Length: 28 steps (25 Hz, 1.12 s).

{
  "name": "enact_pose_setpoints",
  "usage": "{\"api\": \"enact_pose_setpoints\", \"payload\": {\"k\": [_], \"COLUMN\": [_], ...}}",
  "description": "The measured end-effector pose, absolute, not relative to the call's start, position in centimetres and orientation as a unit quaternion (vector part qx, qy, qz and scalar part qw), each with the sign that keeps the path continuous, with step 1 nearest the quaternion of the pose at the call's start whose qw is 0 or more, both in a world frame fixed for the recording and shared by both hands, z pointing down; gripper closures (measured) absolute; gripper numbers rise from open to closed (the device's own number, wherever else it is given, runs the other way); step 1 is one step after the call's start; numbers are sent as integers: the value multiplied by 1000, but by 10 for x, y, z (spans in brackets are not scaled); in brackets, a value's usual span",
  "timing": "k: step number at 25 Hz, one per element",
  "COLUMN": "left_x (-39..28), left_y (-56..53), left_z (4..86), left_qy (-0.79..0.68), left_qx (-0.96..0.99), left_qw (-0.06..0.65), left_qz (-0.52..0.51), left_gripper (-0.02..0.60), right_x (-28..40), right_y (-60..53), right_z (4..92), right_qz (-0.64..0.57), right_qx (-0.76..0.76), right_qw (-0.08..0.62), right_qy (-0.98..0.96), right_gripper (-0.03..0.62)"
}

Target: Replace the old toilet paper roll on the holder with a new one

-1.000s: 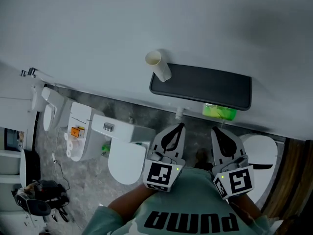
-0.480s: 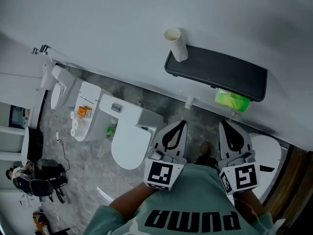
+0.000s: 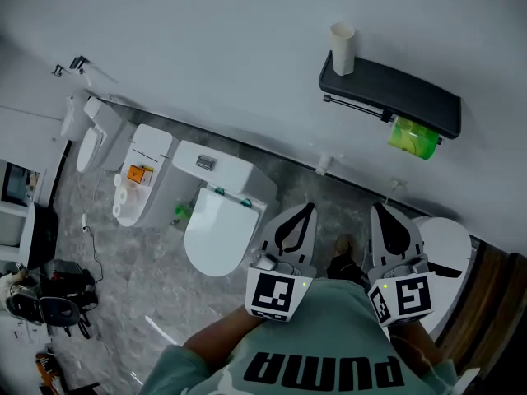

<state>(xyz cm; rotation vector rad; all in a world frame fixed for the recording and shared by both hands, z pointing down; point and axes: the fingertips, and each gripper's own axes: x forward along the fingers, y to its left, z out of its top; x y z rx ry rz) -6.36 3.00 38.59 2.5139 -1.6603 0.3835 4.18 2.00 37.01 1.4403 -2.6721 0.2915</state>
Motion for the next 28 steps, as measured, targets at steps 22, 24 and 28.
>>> {"api": "enact_pose_setpoints", "payload": {"k": [22, 24, 28], "left_x": [-120, -123, -129], "left_y": [182, 185, 192], "left_z": [397, 397, 406], "left_qy": [-501, -501, -496], "left_qx": [859, 860, 860], "left_qw": [51, 43, 55], "left_qz": [95, 87, 102], "left_gripper": [577, 577, 577], "right_x": [0, -1, -5], "right_y": [192, 199, 208], "right_z": [407, 411, 416], "right_qz": [123, 126, 130], "right_qx": [563, 567, 569], "right_qw": [75, 77, 79], "right_qy": [-814, -810, -808], "right_gripper": [585, 585, 585]}}
